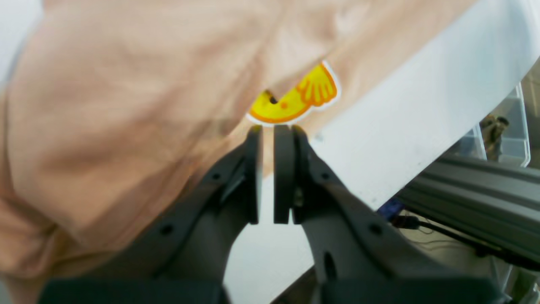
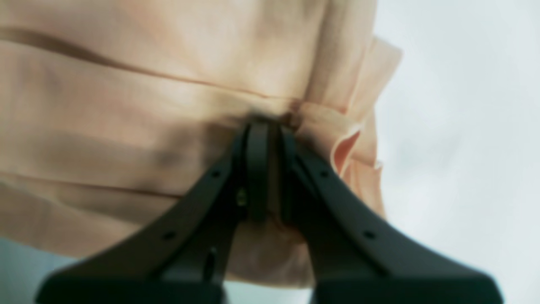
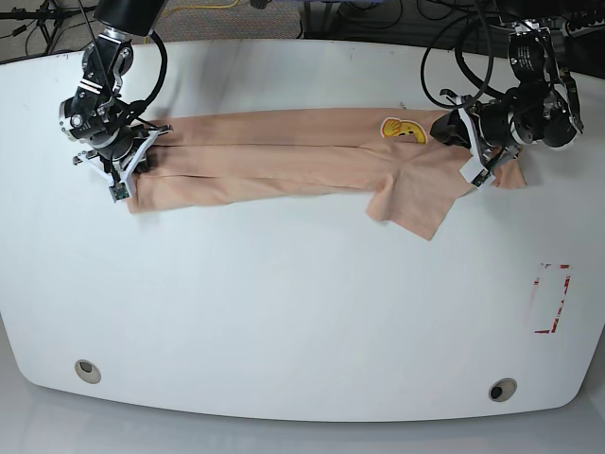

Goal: Fold the T-shirt properly
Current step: 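Grasp the loose flap with the left gripper and lift it, then fold the flap with the left gripper back onto the folded strip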

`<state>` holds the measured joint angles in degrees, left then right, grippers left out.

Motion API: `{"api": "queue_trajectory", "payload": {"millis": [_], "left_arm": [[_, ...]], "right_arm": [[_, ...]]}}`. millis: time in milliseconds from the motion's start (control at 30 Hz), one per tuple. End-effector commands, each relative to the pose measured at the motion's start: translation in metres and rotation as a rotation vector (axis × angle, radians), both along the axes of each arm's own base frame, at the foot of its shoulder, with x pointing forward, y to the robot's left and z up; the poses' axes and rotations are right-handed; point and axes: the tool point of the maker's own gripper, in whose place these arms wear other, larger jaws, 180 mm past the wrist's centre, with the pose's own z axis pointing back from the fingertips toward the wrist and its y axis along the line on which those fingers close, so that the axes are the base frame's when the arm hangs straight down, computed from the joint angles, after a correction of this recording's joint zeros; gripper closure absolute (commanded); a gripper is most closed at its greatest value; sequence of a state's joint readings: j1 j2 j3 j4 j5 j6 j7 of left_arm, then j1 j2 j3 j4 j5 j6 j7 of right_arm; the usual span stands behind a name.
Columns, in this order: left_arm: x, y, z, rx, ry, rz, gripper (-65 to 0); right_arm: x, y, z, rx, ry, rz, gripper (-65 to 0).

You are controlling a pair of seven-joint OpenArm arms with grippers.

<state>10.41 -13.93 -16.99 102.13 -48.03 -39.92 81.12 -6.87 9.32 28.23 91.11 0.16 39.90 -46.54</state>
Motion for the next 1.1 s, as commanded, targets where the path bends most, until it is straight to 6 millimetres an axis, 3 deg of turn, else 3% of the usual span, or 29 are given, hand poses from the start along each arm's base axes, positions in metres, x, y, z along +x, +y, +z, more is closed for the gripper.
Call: {"api": "queue_trajectory", "payload": {"millis": [0,133,333,400,733,1067], "left_arm": [[0.023,0.003,0.020,-0.008,-0.088,0.008,-6.7],[0.049,0.016,0.034,-0.008,-0.147,0.059,-16.8],[0.091,0.045,0.041,-0.043,-0.139,0.222,-39.2],[0.101,0.053,0.040,-0.071,-0.106,0.293,-42.4],[0.128,0.064,0.019,-0.129,-0.021,0.396,-43.6],[0.135,0.040,-0.004,-0.155,0.003,0.363,-43.8]], "right_arm": [[-0.003,0.000,-0.002,-0.012,0.025,0.003,-4.1],[-0.003,0.001,-0.002,-0.010,0.024,0.002,-4.1],[-0.005,0.002,-0.004,-0.006,0.028,0.002,-4.1],[-0.006,0.002,-0.004,-0.006,0.029,0.002,-4.1],[-0.006,0.001,-0.003,-0.008,0.029,0.001,-4.1],[-0.003,0.001,0.003,-0.017,0.009,0.006,-4.1]]}}
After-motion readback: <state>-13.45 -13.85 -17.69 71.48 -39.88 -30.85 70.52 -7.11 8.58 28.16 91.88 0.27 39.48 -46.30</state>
